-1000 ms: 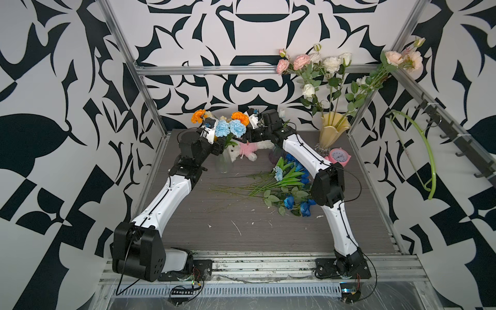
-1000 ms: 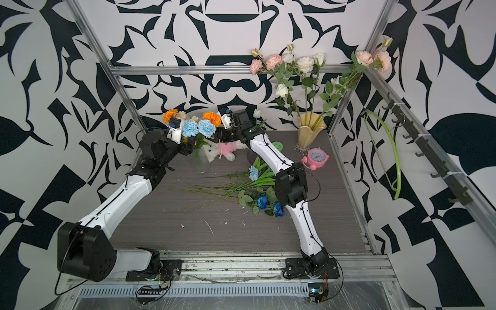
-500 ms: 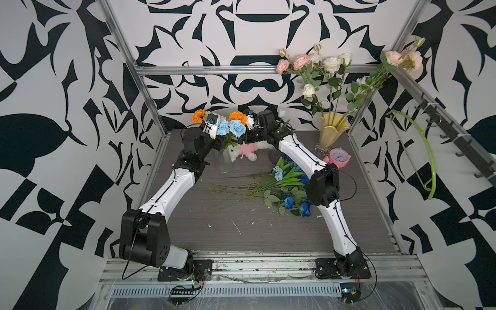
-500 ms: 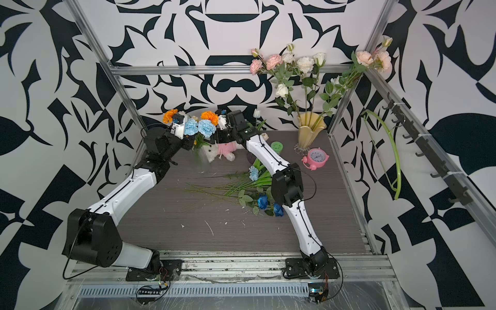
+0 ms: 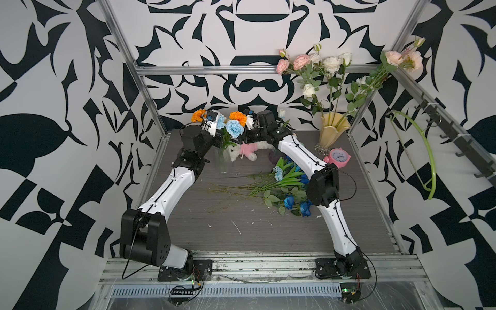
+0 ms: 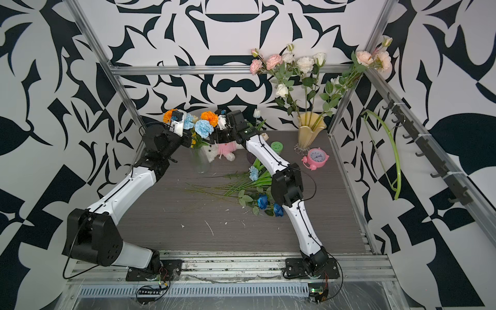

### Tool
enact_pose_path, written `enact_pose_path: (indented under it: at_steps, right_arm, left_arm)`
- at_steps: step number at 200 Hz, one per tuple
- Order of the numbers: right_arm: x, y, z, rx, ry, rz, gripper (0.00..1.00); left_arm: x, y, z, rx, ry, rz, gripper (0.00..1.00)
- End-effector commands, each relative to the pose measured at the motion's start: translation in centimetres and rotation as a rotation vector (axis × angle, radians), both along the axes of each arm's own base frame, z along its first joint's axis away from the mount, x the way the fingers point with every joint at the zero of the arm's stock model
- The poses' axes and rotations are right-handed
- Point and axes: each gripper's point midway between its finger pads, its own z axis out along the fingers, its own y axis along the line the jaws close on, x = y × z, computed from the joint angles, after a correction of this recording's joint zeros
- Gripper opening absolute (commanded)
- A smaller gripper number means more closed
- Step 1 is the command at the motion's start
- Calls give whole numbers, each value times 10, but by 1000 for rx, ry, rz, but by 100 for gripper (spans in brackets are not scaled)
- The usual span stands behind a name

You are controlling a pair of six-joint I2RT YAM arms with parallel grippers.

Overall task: Pick out blue flowers from the vase
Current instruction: Pick up the flower from the vase.

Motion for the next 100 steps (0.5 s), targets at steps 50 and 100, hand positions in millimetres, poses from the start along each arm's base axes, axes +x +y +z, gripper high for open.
enact_pose_path:
  at_steps: [50, 100]
  right_arm:
    - [-8, 0, 52, 59, -103, 17, 70]
    - [-10, -6, 66, 47, -132, 6, 70]
  left_arm:
    - [-48, 9, 96, 9, -198, -18, 0]
    - [-91, 19, 143, 1, -277, -18, 0]
